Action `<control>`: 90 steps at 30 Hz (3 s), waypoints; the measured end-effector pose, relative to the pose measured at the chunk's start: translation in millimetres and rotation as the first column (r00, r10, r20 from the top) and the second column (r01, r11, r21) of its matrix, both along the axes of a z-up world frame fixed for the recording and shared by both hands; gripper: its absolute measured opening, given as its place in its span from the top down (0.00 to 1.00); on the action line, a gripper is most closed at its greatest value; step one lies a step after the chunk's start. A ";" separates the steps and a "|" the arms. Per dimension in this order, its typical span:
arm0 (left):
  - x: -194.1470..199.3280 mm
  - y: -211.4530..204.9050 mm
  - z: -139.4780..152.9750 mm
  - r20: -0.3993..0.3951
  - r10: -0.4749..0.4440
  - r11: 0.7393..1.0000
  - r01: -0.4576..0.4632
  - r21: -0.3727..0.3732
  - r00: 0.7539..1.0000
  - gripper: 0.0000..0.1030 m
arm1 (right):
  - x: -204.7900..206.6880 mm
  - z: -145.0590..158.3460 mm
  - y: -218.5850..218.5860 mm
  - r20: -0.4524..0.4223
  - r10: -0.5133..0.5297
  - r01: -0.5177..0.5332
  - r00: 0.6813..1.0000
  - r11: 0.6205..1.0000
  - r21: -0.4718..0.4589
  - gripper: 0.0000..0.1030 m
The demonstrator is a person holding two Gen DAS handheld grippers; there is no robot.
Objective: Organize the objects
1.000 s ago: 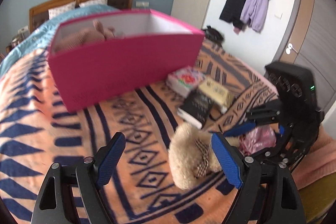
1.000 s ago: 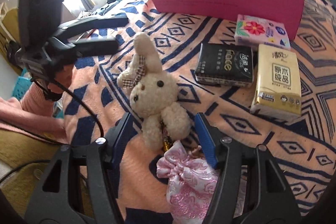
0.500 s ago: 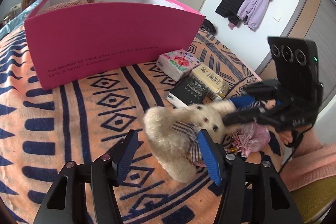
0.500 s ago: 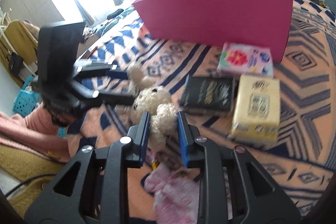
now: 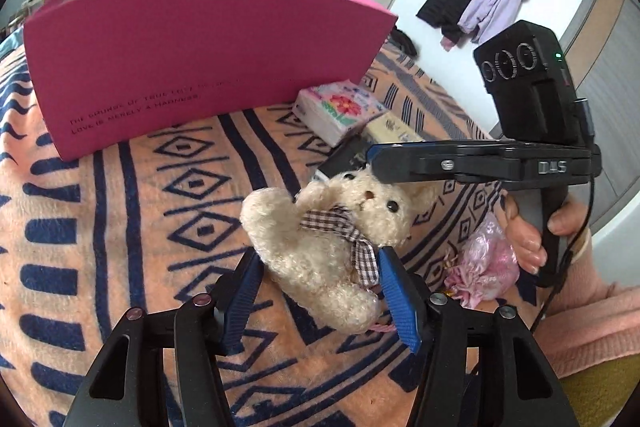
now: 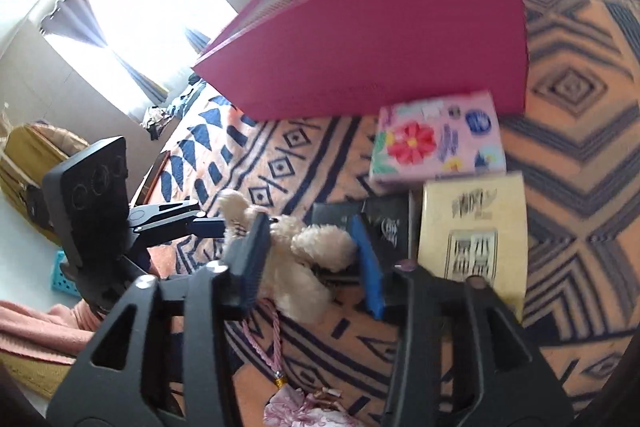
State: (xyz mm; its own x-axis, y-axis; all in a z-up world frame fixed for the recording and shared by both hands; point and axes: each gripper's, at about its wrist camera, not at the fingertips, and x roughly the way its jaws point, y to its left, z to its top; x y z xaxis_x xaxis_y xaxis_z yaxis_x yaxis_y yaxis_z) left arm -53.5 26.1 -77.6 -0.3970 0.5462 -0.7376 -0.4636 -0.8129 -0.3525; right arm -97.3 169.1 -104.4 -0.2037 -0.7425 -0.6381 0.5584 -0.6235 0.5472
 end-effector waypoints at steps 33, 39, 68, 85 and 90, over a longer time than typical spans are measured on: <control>-22.2 2.8 61.4 -0.169 0.008 1.000 -0.010 -0.014 0.986 0.44 | 4.4 72.9 8.2 -0.276 -0.020 0.037 0.961 0.998 0.055 0.90; -24.8 -10.9 38.9 -0.095 -0.003 1.000 0.001 -0.024 0.995 0.43 | 7.8 32.5 37.0 -0.112 -0.069 0.073 0.991 0.997 0.028 0.53; -19.0 6.2 80.3 -0.147 -0.060 0.995 0.070 0.065 0.987 0.50 | 20.6 99.5 27.2 -0.345 -0.005 0.025 0.939 0.998 0.054 0.82; -104.5 33.9 135.6 -0.237 -0.001 0.999 0.013 0.051 0.971 0.50 | -34.8 181.5 0.4 -0.548 0.046 0.046 0.835 0.987 0.153 0.82; -132.5 40.1 131.5 -0.211 0.027 0.999 -0.022 0.026 0.977 0.50 | -67.0 177.0 -7.4 -0.535 0.044 0.067 0.844 0.980 0.187 0.82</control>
